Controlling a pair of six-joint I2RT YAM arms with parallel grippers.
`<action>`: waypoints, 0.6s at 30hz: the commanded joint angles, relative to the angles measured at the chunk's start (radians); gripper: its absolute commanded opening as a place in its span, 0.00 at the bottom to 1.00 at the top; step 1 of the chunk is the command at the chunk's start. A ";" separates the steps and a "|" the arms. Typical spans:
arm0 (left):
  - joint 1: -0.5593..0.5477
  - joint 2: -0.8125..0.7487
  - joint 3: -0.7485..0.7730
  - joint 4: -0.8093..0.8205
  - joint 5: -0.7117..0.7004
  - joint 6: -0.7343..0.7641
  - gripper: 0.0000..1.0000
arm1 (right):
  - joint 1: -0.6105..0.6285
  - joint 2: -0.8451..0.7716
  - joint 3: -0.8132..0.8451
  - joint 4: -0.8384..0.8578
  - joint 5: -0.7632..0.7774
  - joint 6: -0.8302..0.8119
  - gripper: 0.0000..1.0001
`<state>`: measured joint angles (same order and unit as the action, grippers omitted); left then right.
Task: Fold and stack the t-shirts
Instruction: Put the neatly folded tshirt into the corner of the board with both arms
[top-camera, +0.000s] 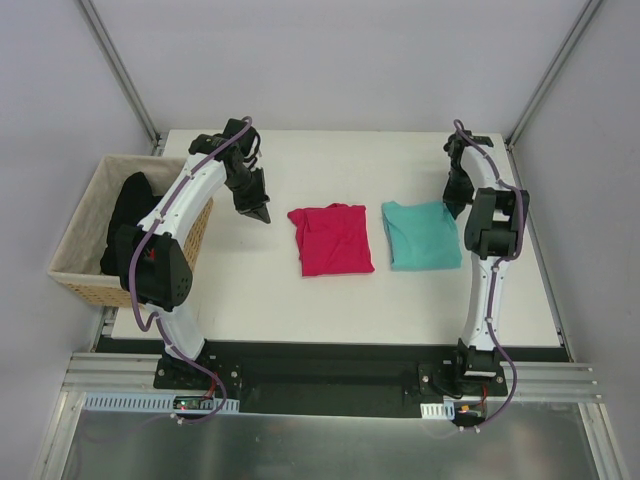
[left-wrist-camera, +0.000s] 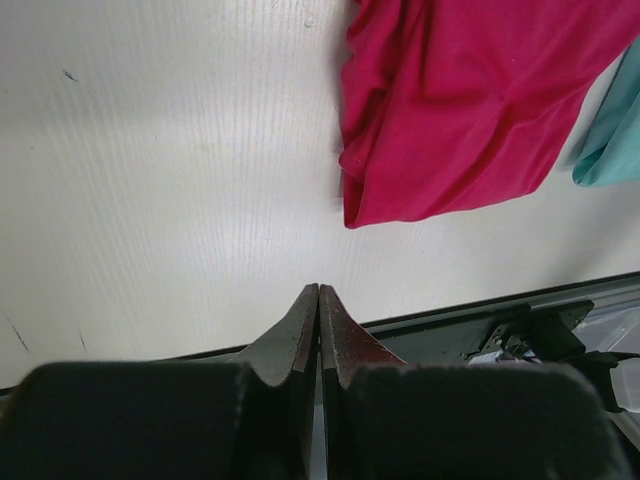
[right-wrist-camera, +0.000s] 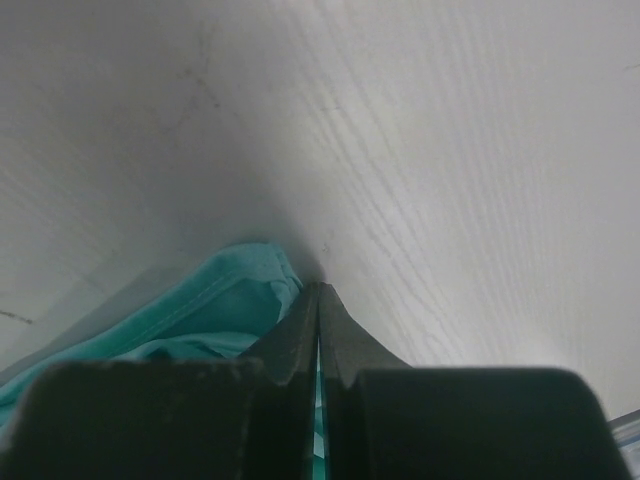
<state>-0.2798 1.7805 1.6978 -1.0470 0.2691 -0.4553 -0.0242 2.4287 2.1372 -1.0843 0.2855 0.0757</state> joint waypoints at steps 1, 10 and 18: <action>0.008 -0.018 0.014 -0.031 -0.004 -0.002 0.00 | 0.023 -0.029 0.010 -0.012 -0.032 -0.016 0.01; 0.008 -0.044 -0.007 -0.030 -0.011 -0.005 0.00 | 0.021 -0.043 0.010 -0.022 0.004 -0.020 0.08; 0.008 -0.055 -0.027 -0.025 -0.004 -0.008 0.00 | 0.020 -0.125 -0.008 -0.029 0.164 -0.037 0.47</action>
<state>-0.2798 1.7794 1.6848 -1.0477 0.2684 -0.4564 -0.0006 2.4245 2.1334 -1.0897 0.3508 0.0547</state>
